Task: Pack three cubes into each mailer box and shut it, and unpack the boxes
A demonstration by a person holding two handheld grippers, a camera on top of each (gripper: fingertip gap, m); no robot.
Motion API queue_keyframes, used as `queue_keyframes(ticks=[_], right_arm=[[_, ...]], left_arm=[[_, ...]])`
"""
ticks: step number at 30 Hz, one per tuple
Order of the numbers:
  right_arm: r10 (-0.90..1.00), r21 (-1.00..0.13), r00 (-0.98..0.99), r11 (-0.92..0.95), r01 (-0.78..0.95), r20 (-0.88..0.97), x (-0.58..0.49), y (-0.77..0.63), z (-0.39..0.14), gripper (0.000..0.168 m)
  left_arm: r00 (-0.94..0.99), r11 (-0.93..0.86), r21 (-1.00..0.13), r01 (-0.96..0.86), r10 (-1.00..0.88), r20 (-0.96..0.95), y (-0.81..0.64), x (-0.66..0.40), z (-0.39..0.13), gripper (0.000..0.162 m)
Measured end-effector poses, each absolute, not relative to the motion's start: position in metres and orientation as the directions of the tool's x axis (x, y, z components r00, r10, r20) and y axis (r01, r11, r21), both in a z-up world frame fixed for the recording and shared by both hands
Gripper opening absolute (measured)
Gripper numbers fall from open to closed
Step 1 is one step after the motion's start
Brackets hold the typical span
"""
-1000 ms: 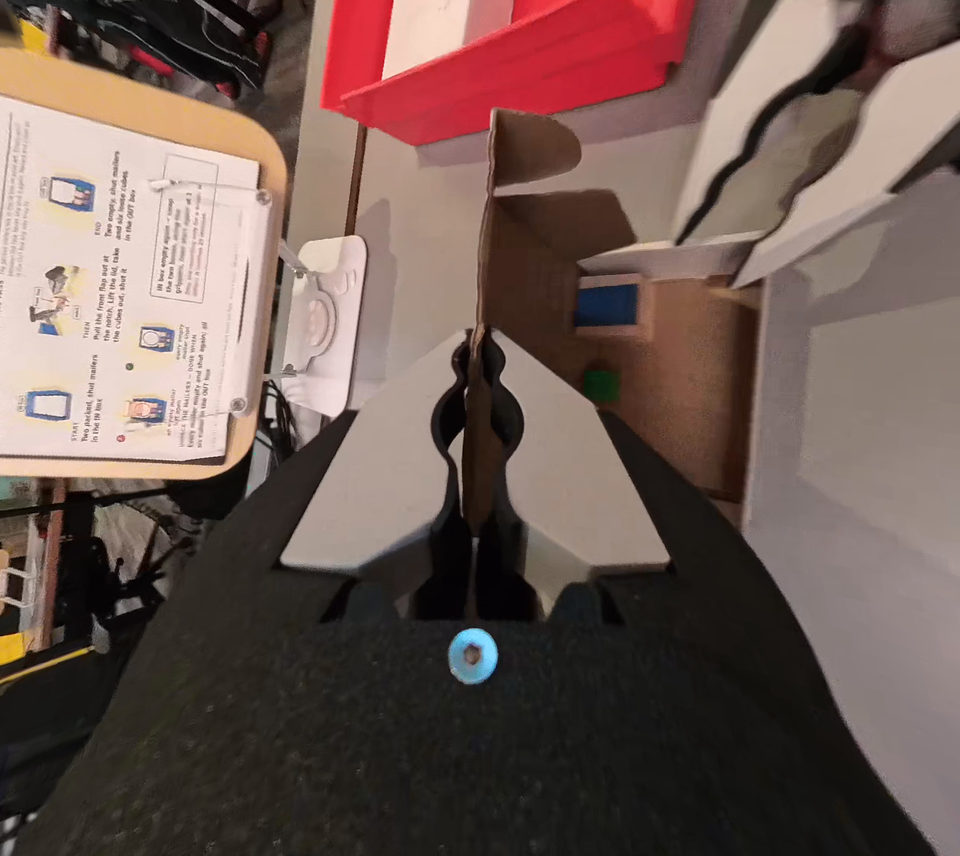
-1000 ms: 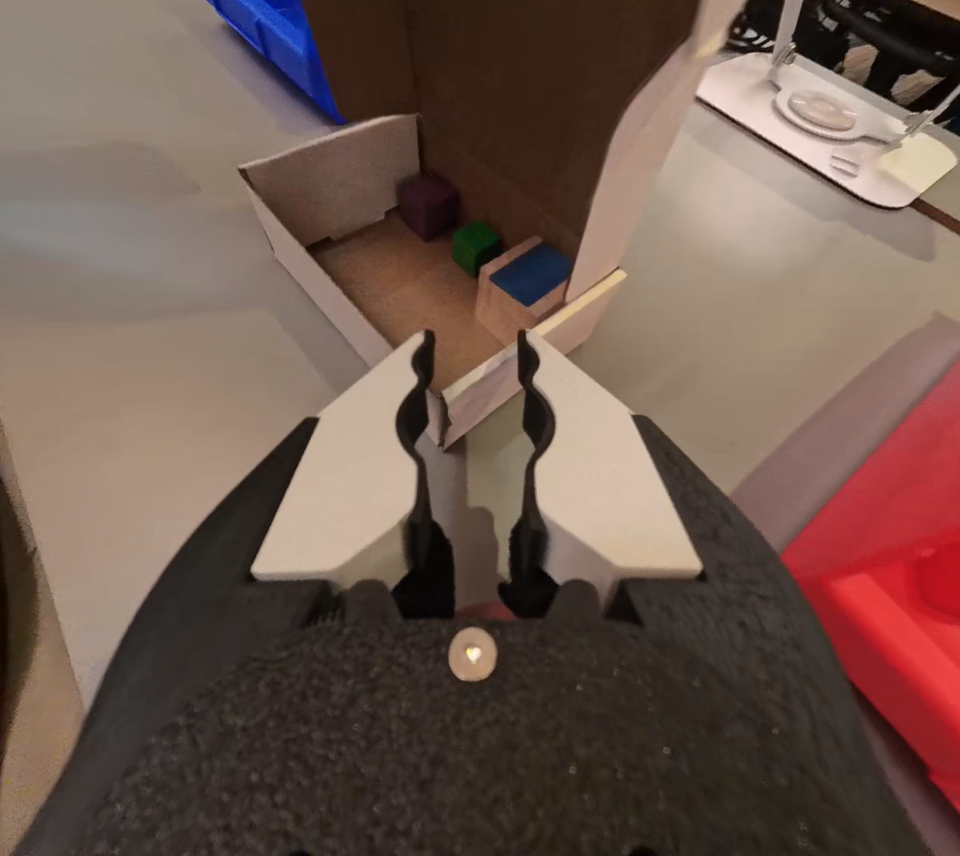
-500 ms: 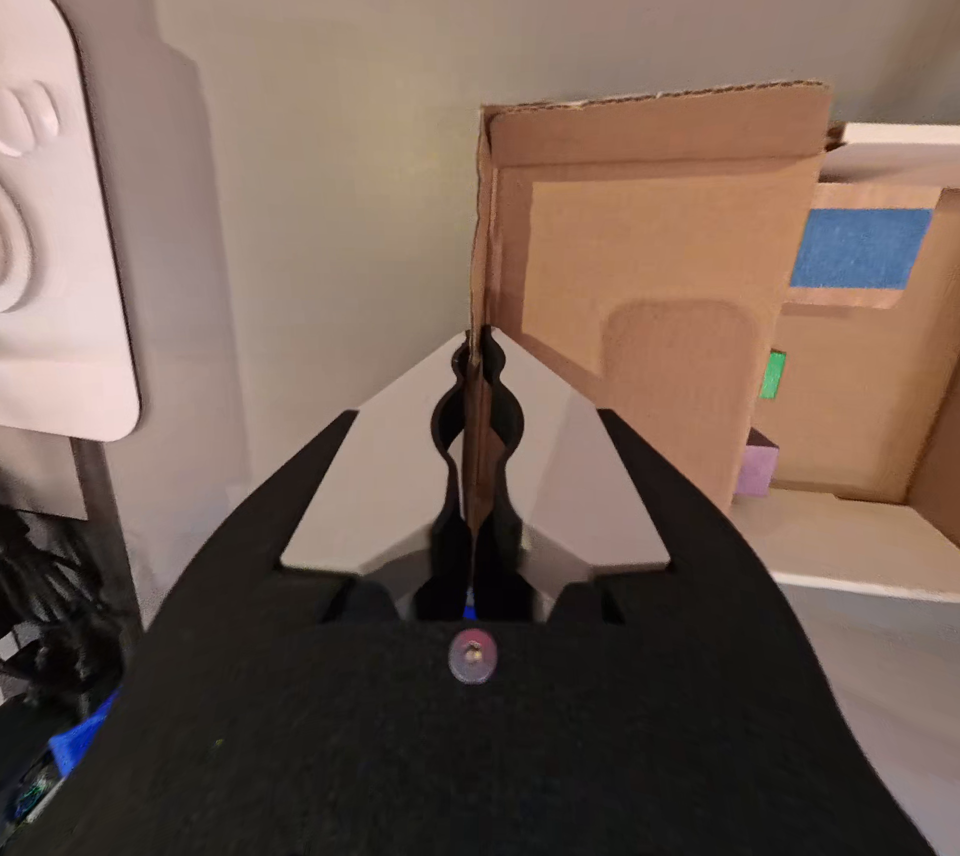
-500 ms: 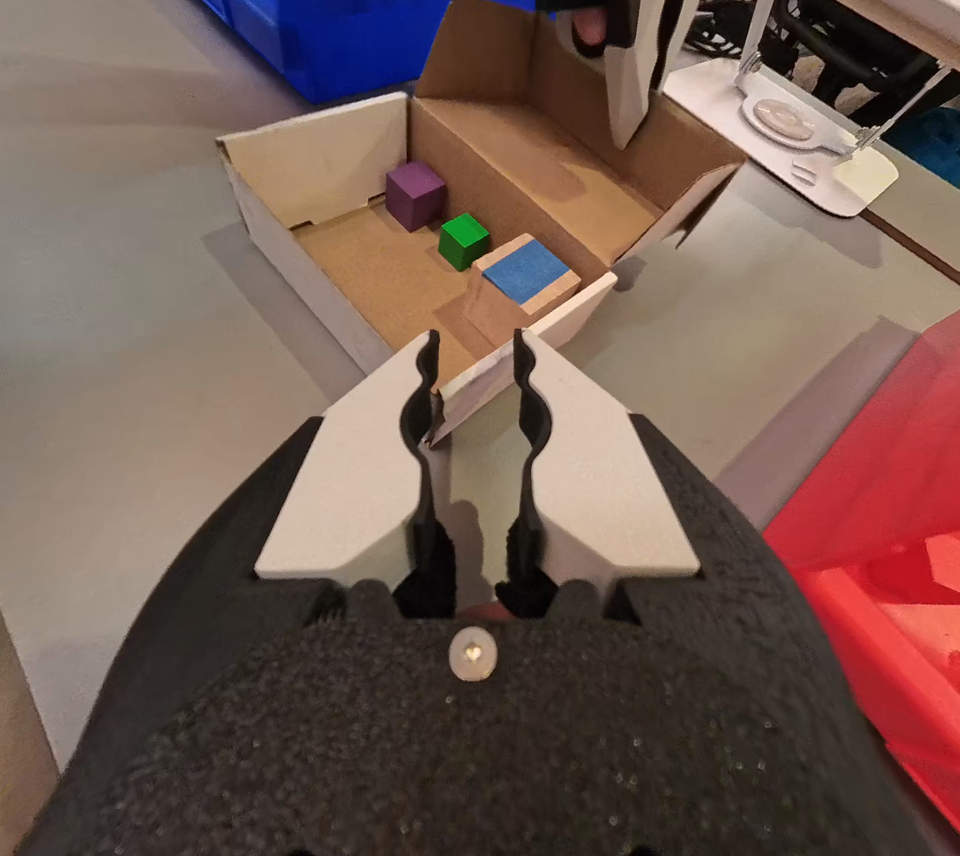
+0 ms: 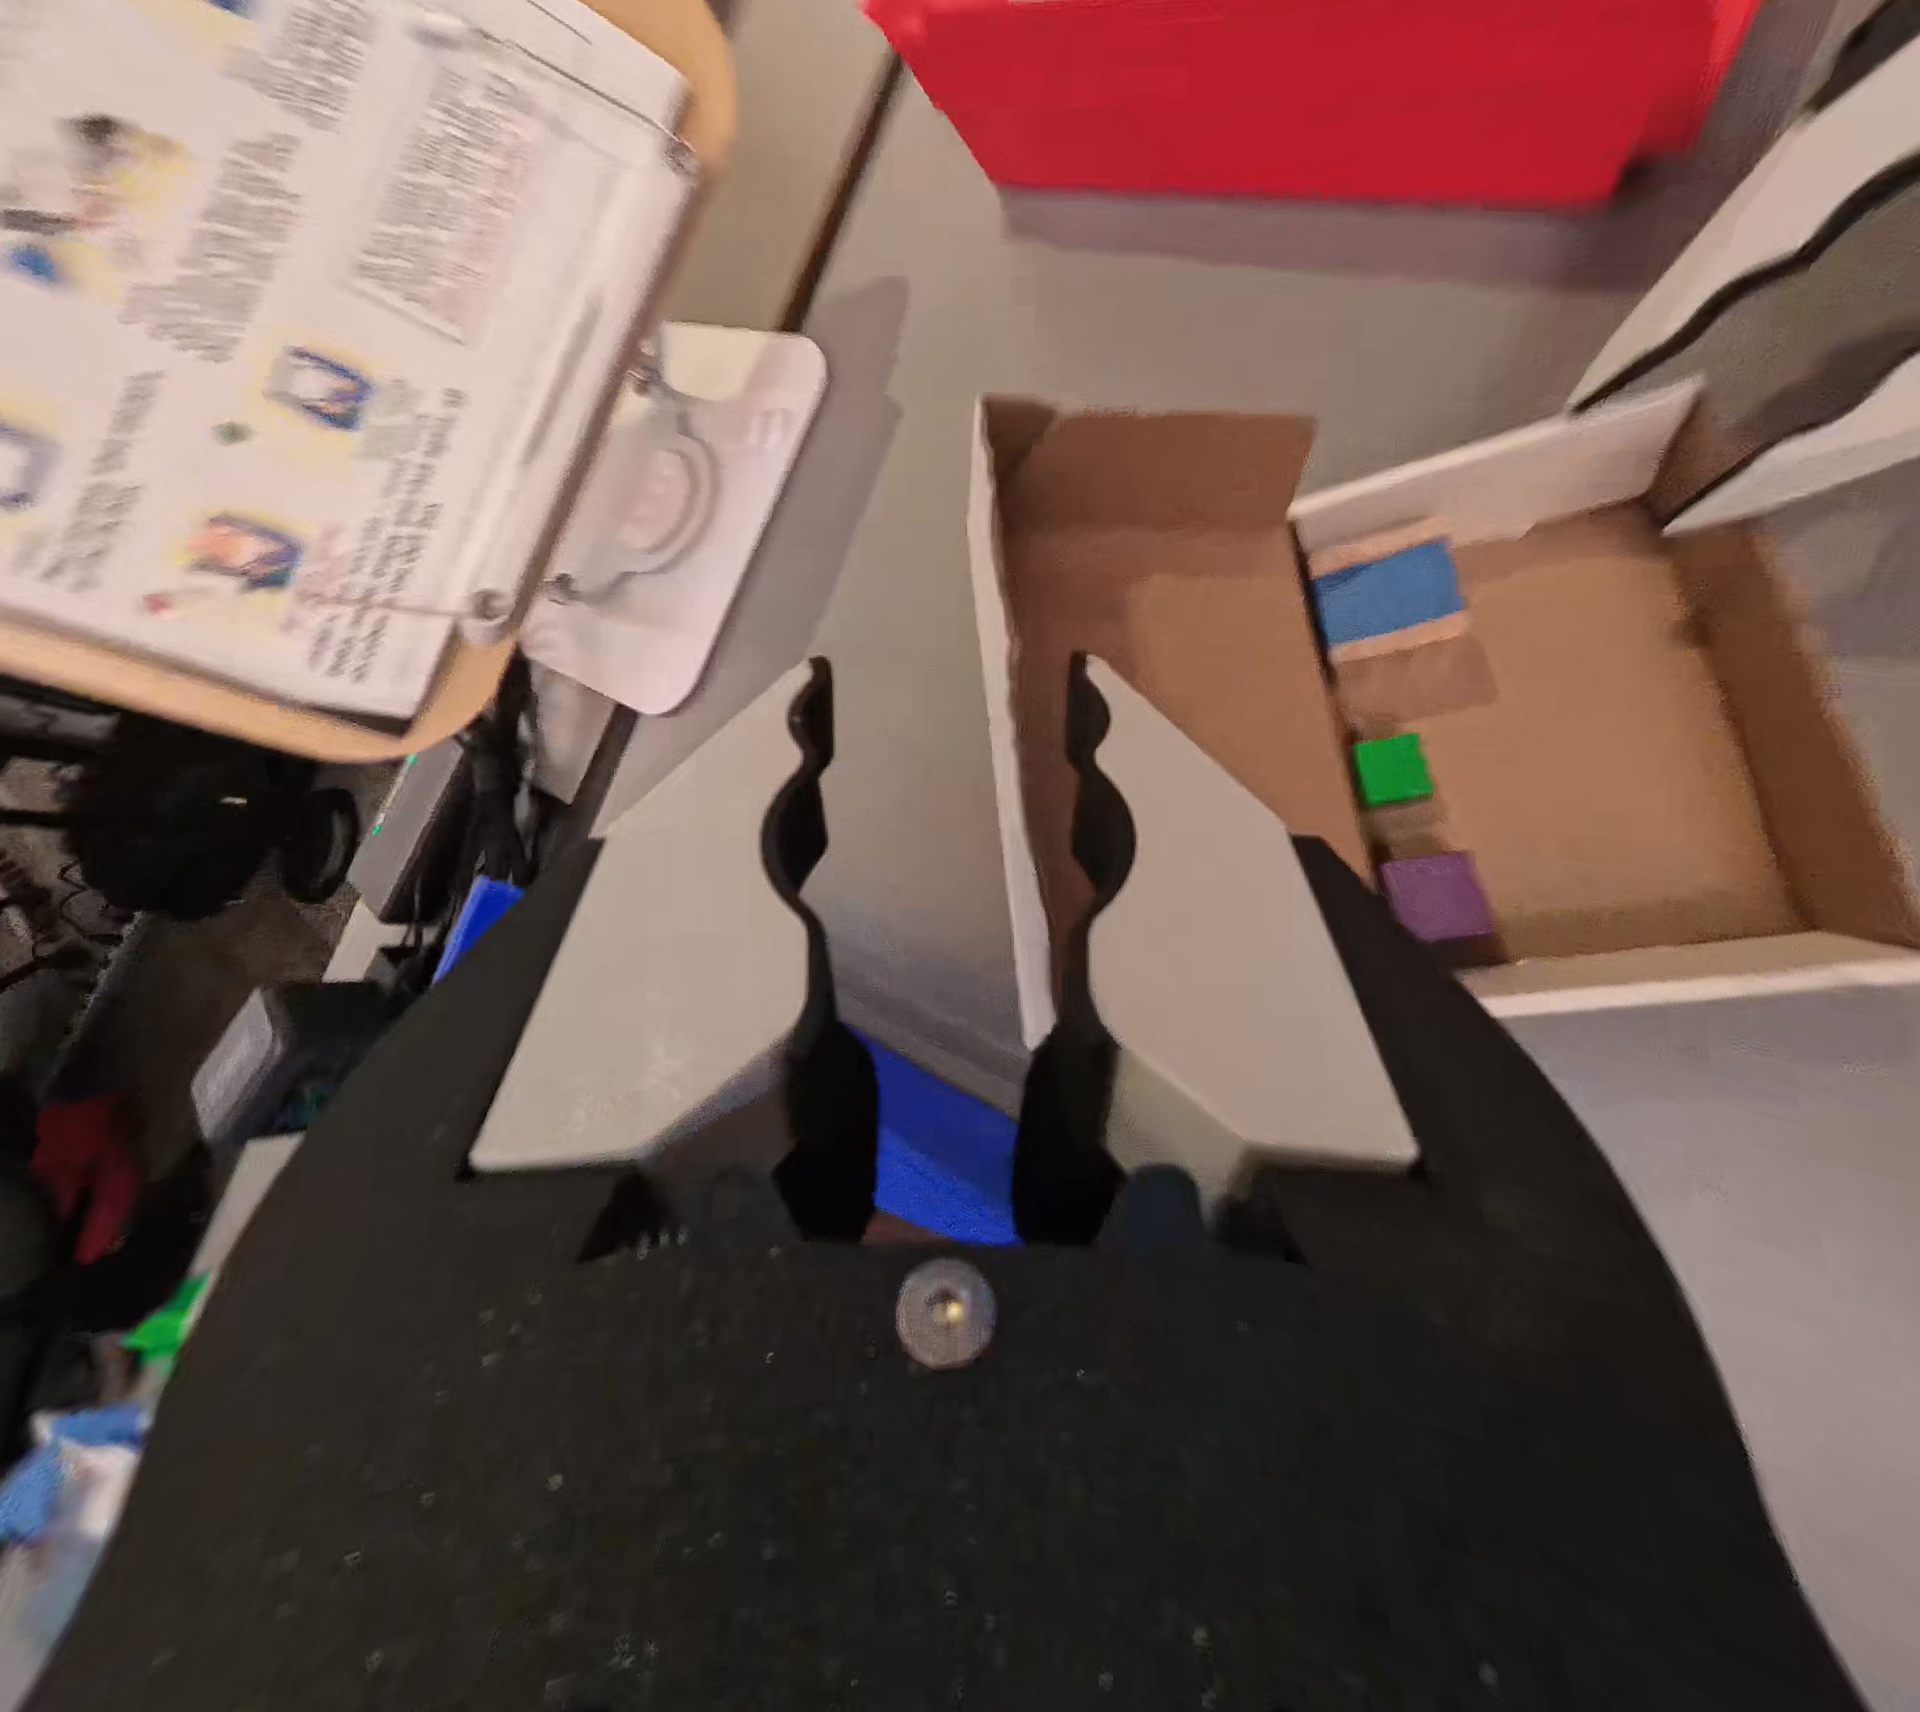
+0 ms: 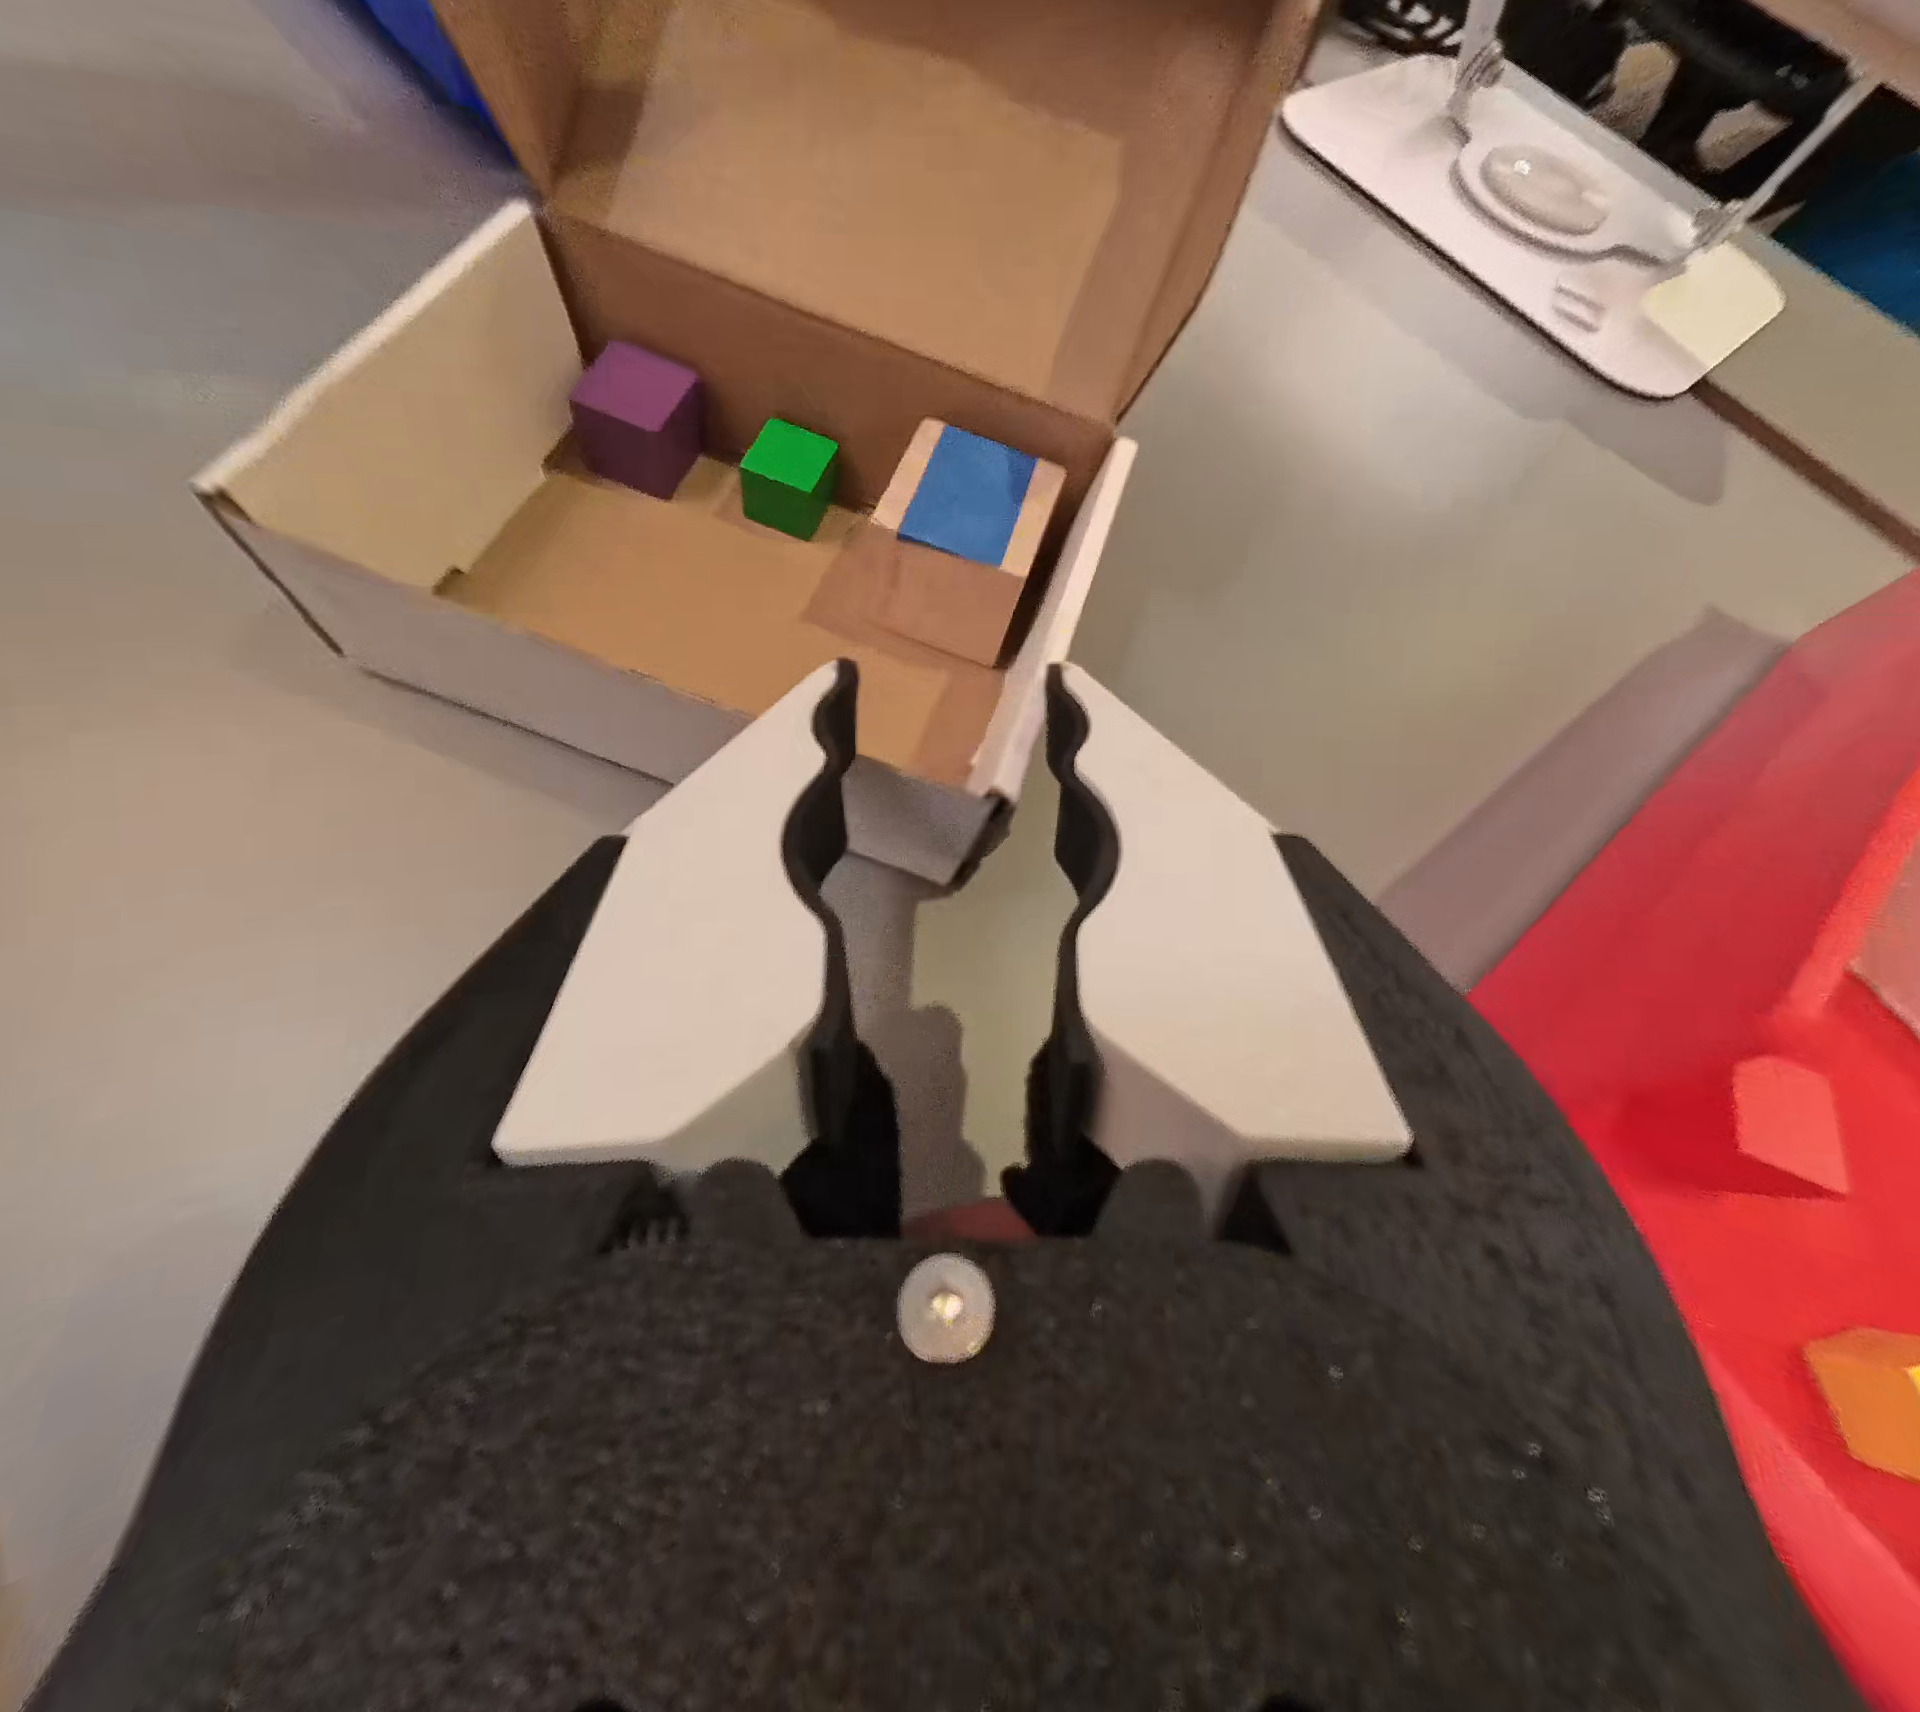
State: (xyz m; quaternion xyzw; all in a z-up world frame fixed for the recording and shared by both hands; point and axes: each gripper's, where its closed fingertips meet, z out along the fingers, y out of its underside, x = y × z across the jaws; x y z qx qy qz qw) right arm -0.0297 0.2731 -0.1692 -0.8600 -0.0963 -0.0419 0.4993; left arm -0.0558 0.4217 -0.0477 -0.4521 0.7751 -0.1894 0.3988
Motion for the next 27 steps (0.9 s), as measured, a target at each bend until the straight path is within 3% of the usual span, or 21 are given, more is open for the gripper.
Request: queue_keyframes(ticks=[4,6,8,11,15,19,21,27], right_arm=[[0.109,-0.88,0.992,-0.465,0.1,0.056,-0.033,0.266,-0.163,0.043],[0.104,-0.887,0.994,-0.458,0.065,0.019,-0.035,0.264,-0.16,0.045],[0.107,-0.89,0.994,-0.452,0.053,0.004,-0.038,0.264,-0.159,0.046],[0.121,-0.9,0.993,-0.434,0.045,-0.009,-0.043,0.266,-0.153,0.046],[0.134,-0.9,0.991,-0.432,0.063,0.005,-0.046,0.27,-0.153,0.045],[0.13,-0.9,0.992,-0.432,0.055,-0.002,-0.047,0.271,-0.154,0.045],[0.129,-0.897,0.992,-0.44,0.039,-0.02,-0.048,0.271,-0.155,0.046],[0.054,-0.848,0.999,-0.53,0.026,-0.003,-0.037,0.287,-0.133,0.054]], left_arm=[[0.001,0.306,-0.892,-0.333,-0.946,-0.325,0.394,-0.123,0.006,0.059],[0.077,0.151,-0.951,-0.272,-0.981,-0.178,0.373,-0.155,-0.001,0.068],[0.079,0.052,-0.946,-0.32,-0.994,-0.081,0.347,-0.172,-0.042,0.086],[0.054,0.096,-0.87,-0.485,-0.989,-0.139,0.328,-0.171,-0.122,0.118],[-0.028,0.082,-0.789,-0.609,-0.996,-0.082,0.315,-0.15,-0.179,0.131],[-0.04,0.077,-0.779,-0.623,-0.997,-0.067,0.319,-0.127,-0.193,0.131],[-0.082,0.132,-0.781,-0.61,-0.991,-0.103,0.321,-0.12,-0.194,0.117],[-0.1,0.136,-0.783,-0.606,-0.99,-0.095,0.338,-0.101,-0.195,0.117]])
